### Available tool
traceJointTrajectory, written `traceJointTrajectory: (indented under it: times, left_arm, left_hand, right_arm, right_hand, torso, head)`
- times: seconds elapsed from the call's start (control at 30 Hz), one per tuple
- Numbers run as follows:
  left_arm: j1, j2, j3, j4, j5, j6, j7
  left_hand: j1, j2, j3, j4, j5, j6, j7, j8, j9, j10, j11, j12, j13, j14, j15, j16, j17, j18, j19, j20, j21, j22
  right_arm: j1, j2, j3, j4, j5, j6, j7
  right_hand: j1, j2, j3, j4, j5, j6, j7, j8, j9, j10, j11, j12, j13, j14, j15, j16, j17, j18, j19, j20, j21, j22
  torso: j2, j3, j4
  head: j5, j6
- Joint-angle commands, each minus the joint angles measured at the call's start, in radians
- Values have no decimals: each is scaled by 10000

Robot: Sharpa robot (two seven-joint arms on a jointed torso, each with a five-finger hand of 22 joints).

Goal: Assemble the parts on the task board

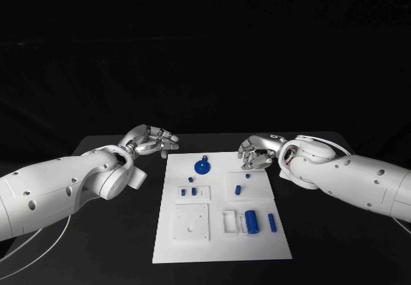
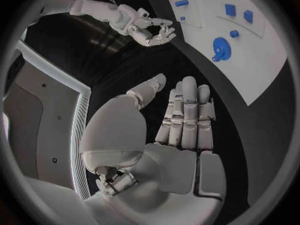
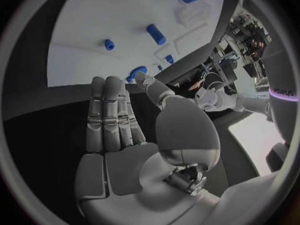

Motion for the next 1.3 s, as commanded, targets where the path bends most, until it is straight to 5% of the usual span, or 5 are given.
traceJointTrajectory:
  times: [0.03, 0.23, 0.6, 1.3]
  left_arm:
    - [23, -66, 6, 117, 1116, 259, 951]
    - [22, -199, 5, 198, 1530, 215, 1268]
    - [22, -237, 5, 204, 1767, 267, 1411]
    - [22, -227, 6, 60, 1791, 175, 1400]
  left_hand:
    - [-56, 47, -66, -14, -41, -93, -10, 61, -5, -121, 88, -50, -34, -143, 95, -530, -189, -153, -206, 49, -277, -100]
    - [-130, 57, -70, -34, -34, -190, 26, 119, 5, -425, 320, -74, -143, -696, 413, -1997, -640, -331, -835, 342, -958, -291]
    - [-157, 179, -127, -92, 22, -284, 48, 182, 9, -503, 374, -47, -224, -1355, 921, -3358, -807, -422, -1658, 823, -1598, -316]
    - [-140, 218, -136, -90, 70, -321, 48, 186, 2, -505, 374, -38, -238, -1278, 932, -3453, -717, -377, -1668, 855, -1644, -279]
  right_arm:
    - [-51, -22, -38, 72, -1930, -374, -635]
    - [-127, -13, -237, 58, -2815, -334, -1018]
    - [-347, 111, -279, -213, -3094, -306, -1128]
    - [-489, 166, -295, -113, -2956, 155, -952]
  right_hand:
    - [73, -83, 162, 14, -175, -28, 22, -56, 8, -50, 9, -104, 28, 77, 20, 137, 112, 139, 126, -53, 119, 122]
    - [159, -398, 840, 102, -767, -35, 1, -160, -60, -358, 139, -591, -110, 413, 138, 800, 538, 139, 586, -294, 613, 500]
    - [245, -557, 1839, 132, -1157, 229, -84, -138, -136, -85, 78, -859, -246, 629, 73, 2295, 1330, 139, 1254, -692, 1627, 1320]
    - [64, -429, 2252, 77, -1044, 616, -193, 29, -68, 468, -78, -831, -176, 485, -78, 2944, 1407, 139, 1334, -763, 1984, 1739]
  torso:
    - [-7, -2, -6]
    - [12, -6, -5]
    - [32, -9, 24]
    - [28, 3, 4]
  head:
    - [-16, 71]
    - [-52, 191]
    - [-82, 275]
    - [3, 259]
